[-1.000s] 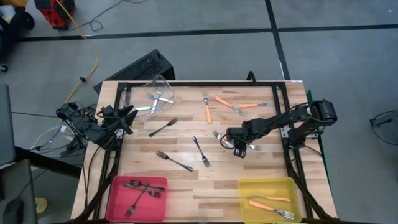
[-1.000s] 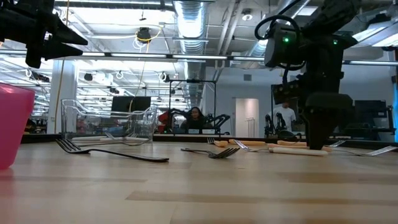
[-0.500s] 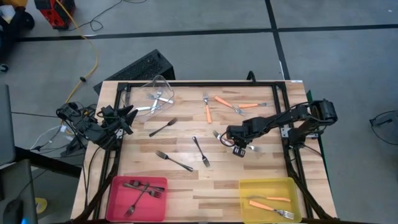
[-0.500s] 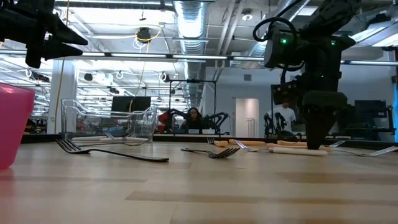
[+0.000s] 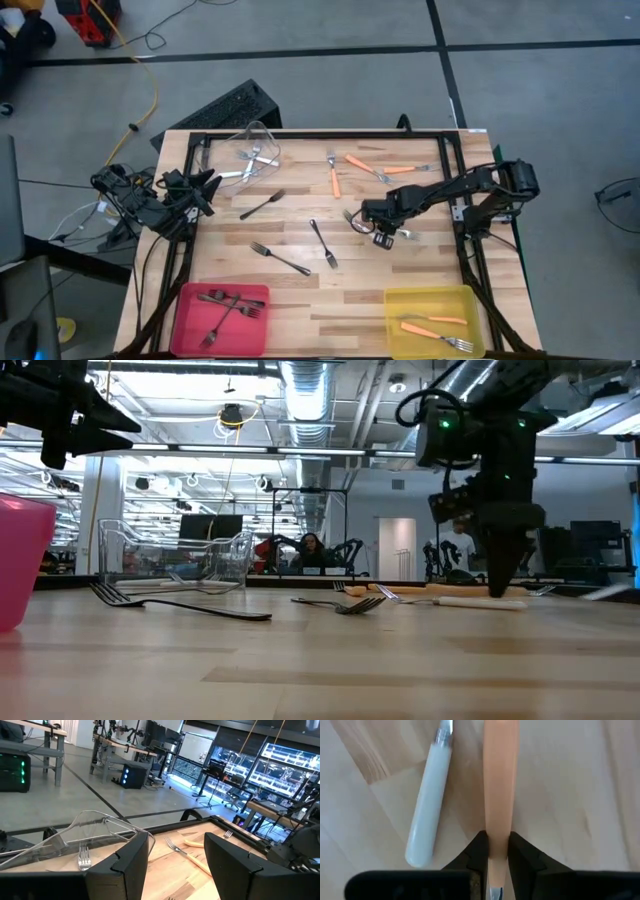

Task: Sort silverware by color (type)
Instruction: Put the orange fork into the yellow bin

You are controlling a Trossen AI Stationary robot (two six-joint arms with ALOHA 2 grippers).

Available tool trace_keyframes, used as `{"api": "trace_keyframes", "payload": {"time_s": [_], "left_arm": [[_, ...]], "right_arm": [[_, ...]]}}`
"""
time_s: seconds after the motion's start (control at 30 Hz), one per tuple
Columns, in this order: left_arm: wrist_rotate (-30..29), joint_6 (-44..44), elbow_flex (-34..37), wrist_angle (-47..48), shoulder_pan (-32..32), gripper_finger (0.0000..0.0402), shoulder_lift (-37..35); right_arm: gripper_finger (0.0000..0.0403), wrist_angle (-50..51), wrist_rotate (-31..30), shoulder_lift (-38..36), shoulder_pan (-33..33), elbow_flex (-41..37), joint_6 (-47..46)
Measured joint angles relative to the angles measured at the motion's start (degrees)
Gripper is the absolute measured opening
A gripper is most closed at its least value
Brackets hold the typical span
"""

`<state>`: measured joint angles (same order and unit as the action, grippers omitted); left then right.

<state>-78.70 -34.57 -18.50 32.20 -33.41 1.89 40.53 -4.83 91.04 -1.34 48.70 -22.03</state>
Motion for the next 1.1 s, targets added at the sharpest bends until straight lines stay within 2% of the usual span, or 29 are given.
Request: {"api": "trace_keyframes", "payload": {"time_s": [0.23,0.63,0.87,1.1], "left_arm": [[0.02,0.02,0.00,0.11,0.02,0.0178,-0.02],[0.23,-0.17,0.00,0.09,0.02,0.0178,-0.02],[0.27,-0.23,0.00,0.07,0.01,0.0178,-0.02],[0.28,-0.42,0.00,0.07,0.00,0.0178,-0.02]], "right_arm": [[0.0076,2.93,-0.49,-0.74,-2.07,4.05,1.83],[0.0077,5.14,-1.28,-0.87,-2.93,16.36,8.37],[0.0077,5.73,-1.19,-0.89,0.32,23.27,9.05],[0.0077,5.74,-0.77,-0.94,7.30,29.11,8.10]]}}
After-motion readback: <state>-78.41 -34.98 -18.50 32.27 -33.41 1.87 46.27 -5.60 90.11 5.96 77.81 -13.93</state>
